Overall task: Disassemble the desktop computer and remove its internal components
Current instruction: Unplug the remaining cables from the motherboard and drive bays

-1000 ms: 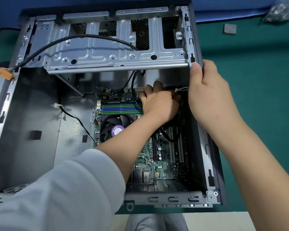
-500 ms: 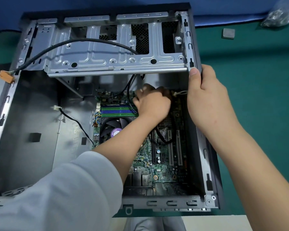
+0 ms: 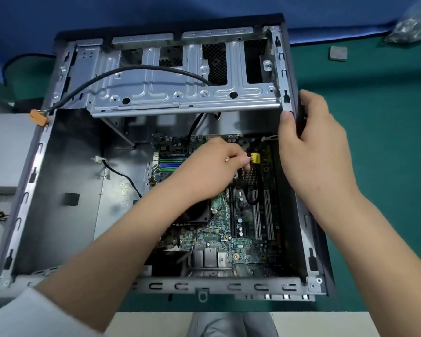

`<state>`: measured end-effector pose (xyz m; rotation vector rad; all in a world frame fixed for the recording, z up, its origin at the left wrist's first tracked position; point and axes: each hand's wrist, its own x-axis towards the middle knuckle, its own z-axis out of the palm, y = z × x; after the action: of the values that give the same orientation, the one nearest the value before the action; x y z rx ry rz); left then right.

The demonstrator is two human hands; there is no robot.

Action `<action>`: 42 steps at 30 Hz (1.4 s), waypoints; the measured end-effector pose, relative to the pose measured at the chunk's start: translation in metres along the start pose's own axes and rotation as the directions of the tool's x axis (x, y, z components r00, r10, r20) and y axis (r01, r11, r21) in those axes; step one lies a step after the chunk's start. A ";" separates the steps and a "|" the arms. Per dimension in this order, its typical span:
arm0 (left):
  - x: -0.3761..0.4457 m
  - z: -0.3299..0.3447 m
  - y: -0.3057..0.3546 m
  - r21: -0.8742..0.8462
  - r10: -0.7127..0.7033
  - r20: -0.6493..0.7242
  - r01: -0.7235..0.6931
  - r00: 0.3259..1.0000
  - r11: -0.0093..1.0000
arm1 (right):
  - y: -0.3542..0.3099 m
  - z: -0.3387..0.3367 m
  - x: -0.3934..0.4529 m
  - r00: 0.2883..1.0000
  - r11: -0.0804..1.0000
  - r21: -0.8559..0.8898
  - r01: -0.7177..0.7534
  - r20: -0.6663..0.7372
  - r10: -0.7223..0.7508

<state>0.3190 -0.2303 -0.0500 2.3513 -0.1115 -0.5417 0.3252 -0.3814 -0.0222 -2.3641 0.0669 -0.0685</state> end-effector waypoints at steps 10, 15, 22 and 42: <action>-0.039 -0.023 -0.016 -0.739 -0.228 -0.392 -0.157 0.891 0.656 | -0.034 0.026 -0.025 0.807 0.801 -0.276 0.530 0.455 -0.377; -0.037 -0.031 -0.011 -0.851 -0.273 -0.342 -0.173 0.899 0.495 | -0.049 0.068 -0.030 0.921 0.985 0.169 0.021 0.381 -0.085; -0.045 -0.026 -0.012 -0.001 0.148 -0.688 -0.205 0.710 0.979 | -0.044 0.076 -0.034 0.923 0.765 0.542 -0.348 0.341 0.178; 0.030 -0.079 -0.014 0.423 0.355 -0.407 -0.171 0.842 0.890 | -0.054 0.090 -0.017 0.764 0.333 0.693 -0.639 0.522 0.378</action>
<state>0.3781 -0.1771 -0.0174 2.7027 -0.3365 0.2310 0.3157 -0.2787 -0.0489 -1.2122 0.5419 0.4560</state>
